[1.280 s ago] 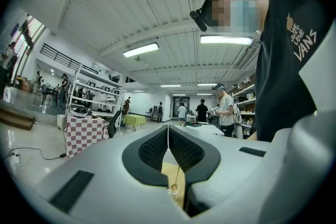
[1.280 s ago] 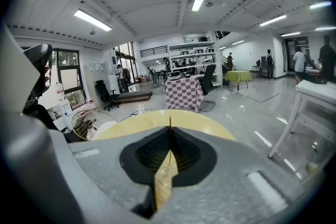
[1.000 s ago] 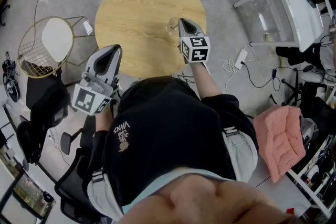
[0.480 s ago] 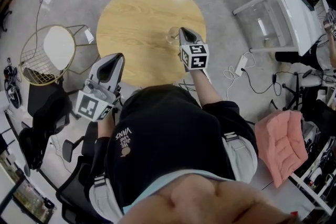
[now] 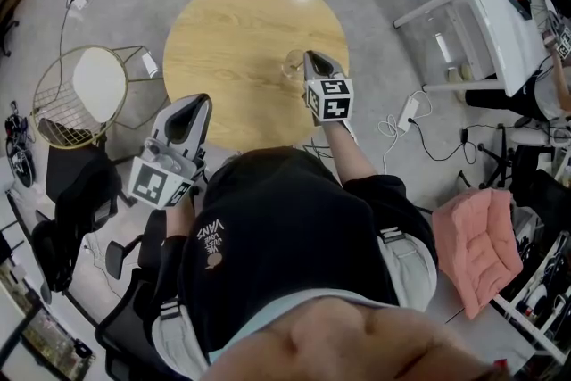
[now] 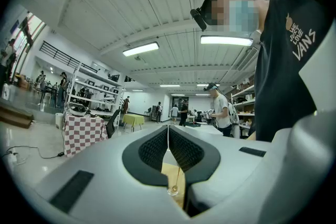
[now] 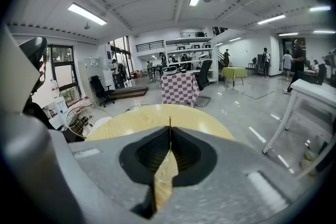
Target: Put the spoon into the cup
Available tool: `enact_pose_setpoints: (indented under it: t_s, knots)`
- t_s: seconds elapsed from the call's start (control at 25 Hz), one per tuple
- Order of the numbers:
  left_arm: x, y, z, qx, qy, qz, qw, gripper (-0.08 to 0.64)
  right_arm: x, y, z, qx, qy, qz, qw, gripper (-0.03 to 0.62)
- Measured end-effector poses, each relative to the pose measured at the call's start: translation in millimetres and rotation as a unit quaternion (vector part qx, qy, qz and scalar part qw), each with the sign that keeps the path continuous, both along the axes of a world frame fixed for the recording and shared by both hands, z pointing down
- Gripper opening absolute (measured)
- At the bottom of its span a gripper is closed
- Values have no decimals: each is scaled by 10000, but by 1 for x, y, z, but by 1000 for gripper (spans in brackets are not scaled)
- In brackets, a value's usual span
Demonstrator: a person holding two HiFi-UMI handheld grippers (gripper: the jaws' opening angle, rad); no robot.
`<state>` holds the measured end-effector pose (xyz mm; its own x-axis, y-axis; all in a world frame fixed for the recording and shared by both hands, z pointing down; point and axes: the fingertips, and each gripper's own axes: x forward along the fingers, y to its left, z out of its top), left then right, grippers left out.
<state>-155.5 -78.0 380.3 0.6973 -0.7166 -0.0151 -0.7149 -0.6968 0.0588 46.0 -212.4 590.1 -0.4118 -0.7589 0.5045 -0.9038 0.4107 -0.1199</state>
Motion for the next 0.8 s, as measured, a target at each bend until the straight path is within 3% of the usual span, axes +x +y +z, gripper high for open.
enact_pose_setpoints:
  t_s: [0.16, 0.8]
  knots:
    - [1, 0, 1, -20, 4, 16, 10000, 3, 1, 0, 0, -19, -32, 42, 10000, 74]
    - [0, 0, 3, -11, 52, 79, 10000, 3, 5, 0, -11, 100, -108, 141, 9998, 74]
